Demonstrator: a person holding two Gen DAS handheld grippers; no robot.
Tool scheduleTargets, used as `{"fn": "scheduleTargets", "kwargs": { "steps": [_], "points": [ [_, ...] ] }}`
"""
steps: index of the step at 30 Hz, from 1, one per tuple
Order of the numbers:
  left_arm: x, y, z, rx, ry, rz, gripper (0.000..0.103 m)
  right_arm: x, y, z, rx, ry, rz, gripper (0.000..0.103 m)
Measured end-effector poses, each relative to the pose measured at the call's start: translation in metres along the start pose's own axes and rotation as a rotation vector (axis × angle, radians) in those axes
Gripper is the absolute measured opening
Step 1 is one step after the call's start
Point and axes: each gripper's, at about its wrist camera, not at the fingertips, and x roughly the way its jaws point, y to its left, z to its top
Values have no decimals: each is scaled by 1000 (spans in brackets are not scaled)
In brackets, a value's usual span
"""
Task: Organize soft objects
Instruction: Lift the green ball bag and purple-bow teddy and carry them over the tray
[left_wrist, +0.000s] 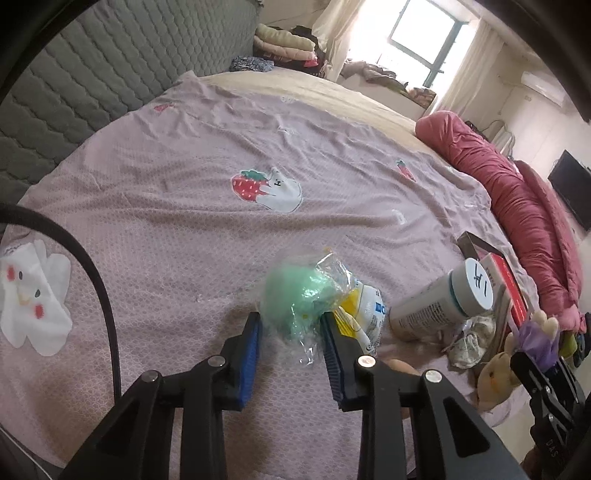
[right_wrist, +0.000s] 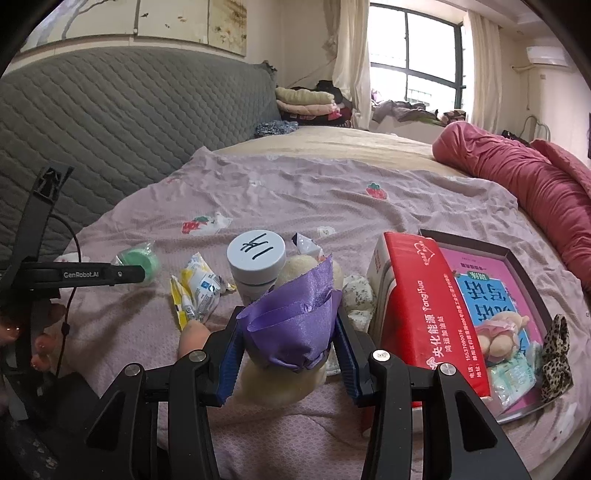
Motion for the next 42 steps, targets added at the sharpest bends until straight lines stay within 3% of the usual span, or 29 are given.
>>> {"fn": "scheduleTargets", "kwargs": {
  "steps": [7,17,31,42],
  "points": [
    [10,-2,-6,-2,60,-11,29,-3,-2,0,3,-2,6,46],
    [-20,-17,-2,17,-17,-50,28,-18,-6,6,11,-61,-9,46],
    [-78,-102,9,146,-117,-143,28,-67,-44,15,74,-180,-67,46],
    [-98,-181,6,263,-133,-193,28,-95,-77,13,120,-255,-102,46]
  ]
}}
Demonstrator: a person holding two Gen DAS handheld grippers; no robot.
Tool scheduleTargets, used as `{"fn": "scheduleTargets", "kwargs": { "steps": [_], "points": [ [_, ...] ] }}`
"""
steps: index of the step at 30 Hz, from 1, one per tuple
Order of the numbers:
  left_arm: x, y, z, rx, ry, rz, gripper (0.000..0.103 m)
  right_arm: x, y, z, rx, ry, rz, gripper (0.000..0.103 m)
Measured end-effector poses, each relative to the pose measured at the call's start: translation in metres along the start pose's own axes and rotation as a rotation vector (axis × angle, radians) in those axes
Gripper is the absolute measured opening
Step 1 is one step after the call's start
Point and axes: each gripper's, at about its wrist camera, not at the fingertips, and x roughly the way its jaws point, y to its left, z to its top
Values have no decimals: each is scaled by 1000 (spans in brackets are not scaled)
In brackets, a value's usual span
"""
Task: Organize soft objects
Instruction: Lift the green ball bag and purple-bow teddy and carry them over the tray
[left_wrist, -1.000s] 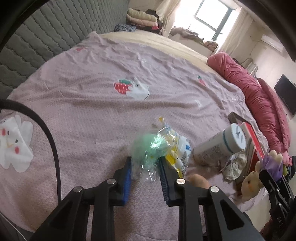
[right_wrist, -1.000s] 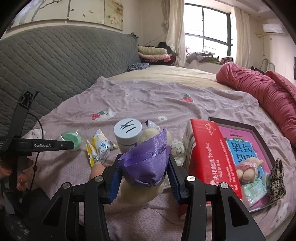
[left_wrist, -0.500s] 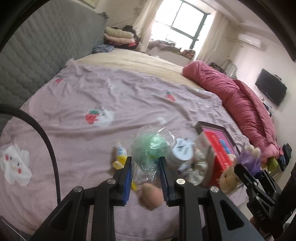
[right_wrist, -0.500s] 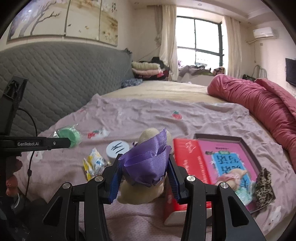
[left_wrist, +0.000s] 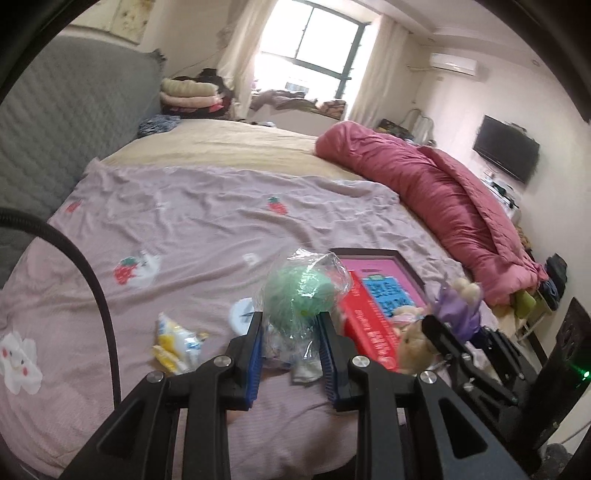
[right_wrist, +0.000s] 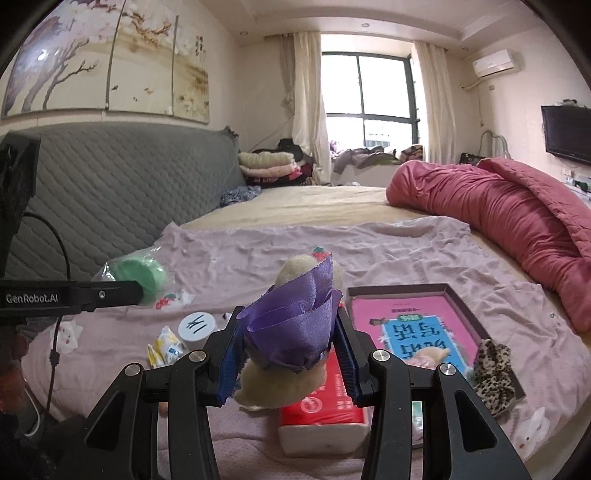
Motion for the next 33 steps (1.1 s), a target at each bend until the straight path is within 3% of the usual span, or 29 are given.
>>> {"fn": "scheduleTargets", "kwargs": {
  "steps": [8,20,33],
  "points": [
    [13,-47,12,54,9,-33,28,-18,-41,7,71,-56,-62,46],
    [60,-134,9,199,86,-129,28,-39,-138,0,270,-75,-206,46],
    [125,-174,-23,274,208,-135,28,-31,-165,-18,291,-26,-284,46]
  ]
}}
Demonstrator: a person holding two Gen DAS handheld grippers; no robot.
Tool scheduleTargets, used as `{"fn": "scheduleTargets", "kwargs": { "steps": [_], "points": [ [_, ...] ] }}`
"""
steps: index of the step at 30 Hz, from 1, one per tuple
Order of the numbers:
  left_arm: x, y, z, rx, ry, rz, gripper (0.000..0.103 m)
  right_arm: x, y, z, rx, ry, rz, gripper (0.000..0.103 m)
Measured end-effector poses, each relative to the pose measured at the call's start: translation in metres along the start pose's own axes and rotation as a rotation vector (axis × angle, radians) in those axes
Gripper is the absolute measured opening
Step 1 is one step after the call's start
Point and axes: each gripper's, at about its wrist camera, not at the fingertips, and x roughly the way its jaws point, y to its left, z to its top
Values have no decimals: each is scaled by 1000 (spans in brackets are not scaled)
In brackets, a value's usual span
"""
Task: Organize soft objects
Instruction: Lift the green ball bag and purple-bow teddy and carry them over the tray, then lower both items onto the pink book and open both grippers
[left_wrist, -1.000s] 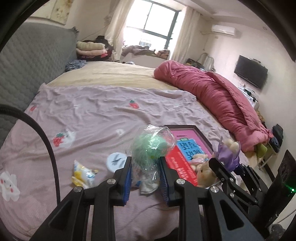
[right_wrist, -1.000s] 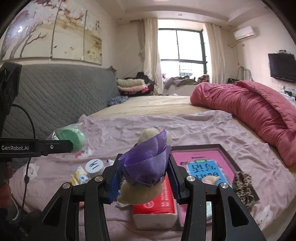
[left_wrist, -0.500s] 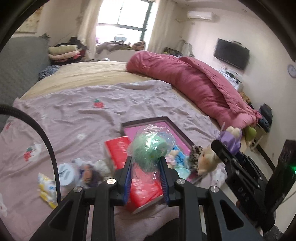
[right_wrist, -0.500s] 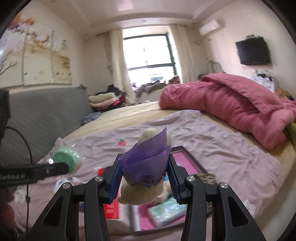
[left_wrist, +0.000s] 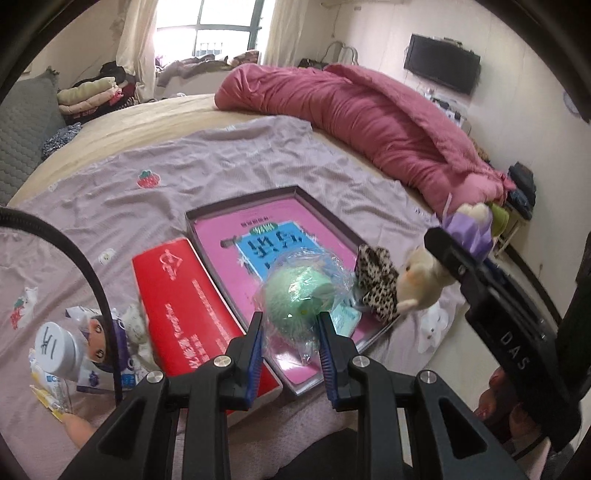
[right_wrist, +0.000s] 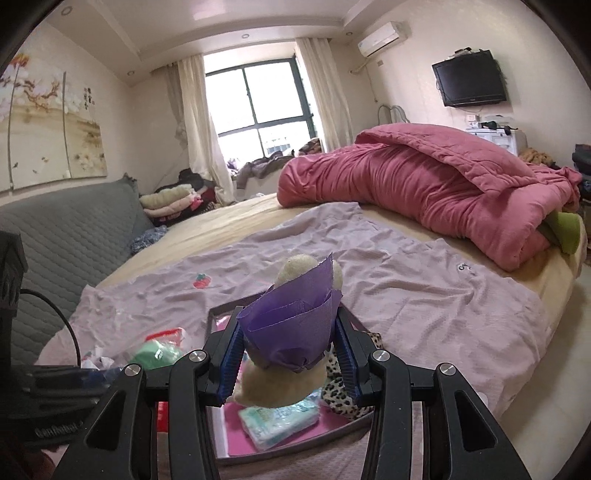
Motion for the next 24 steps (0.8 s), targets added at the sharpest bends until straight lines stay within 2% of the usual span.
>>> {"fn": "scheduleTargets", "kwargs": {
  "steps": [6,16,24],
  "points": [
    [19,-18,-3,48,19,7,28,11,-5,-6,-11,26,-21,46],
    [48,-22,-7,66,74,25,28,25,-16,-9,-22,57,-61,47],
    [66,-24,-14,92,113,30,28,43,-19,-16,-54,132,-92,47]
  ]
}}
